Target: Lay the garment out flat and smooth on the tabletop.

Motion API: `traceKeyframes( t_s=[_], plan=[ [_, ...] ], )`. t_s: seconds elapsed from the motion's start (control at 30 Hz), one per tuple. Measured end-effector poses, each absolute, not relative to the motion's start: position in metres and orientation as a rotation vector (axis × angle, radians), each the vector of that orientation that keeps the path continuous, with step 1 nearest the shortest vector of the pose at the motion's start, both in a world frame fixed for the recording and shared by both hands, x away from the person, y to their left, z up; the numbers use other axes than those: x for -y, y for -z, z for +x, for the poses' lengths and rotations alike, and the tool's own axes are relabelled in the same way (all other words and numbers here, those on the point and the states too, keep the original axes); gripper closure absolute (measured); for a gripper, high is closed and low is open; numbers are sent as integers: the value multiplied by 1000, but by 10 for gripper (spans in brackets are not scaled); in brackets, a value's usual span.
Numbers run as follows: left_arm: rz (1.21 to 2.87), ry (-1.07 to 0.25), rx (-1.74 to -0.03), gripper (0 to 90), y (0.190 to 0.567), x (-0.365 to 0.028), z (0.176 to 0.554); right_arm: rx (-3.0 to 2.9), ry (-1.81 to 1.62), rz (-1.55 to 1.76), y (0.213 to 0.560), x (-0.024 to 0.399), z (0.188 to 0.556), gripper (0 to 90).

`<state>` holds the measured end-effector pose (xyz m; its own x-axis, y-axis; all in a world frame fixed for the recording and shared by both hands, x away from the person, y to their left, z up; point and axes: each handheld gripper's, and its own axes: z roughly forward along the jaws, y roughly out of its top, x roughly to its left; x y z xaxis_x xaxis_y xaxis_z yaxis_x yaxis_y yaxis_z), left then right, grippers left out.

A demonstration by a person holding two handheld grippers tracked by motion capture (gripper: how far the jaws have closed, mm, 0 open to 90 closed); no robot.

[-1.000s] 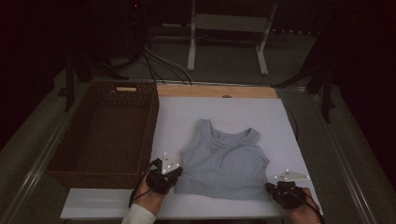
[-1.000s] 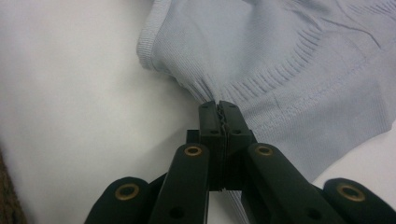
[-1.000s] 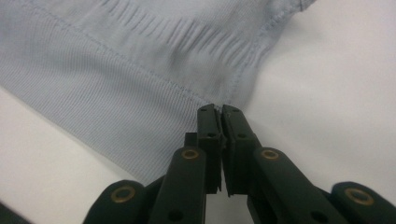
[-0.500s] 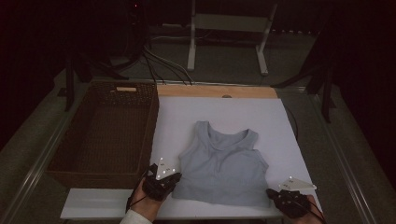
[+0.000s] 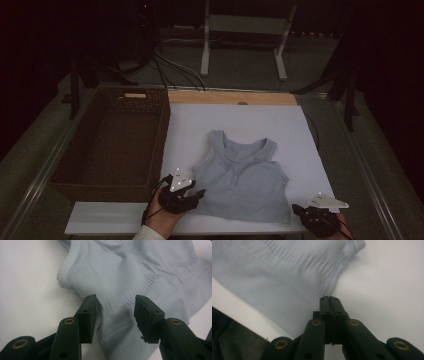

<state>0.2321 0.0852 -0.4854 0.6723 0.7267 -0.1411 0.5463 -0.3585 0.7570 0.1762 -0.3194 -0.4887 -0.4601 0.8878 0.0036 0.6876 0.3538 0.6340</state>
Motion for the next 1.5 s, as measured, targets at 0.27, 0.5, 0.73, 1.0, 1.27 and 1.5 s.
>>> traceKeyframes(
  t_s=[0.27,0.5,0.73,1.0,1.27,1.5],
  plan=[
    [2042,-277,-986,490,486,-85,234,-2281,-861,1390,495,310,189,548],
    [2027,-273,-983,466,486,-83,235,-2360,-827,1398,503,301,199,721],
    [2010,-279,-975,422,485,-82,236,-2374,-827,1369,500,300,196,831],
    [1977,-269,-977,342,484,-83,237,-2336,-809,1376,497,309,195,830],
    [1970,-269,-973,287,484,-81,237,-2298,-789,1396,494,320,193,830],
    [1950,-264,-973,225,483,-81,237,-2247,-779,1443,491,334,191,829]
  ],
)
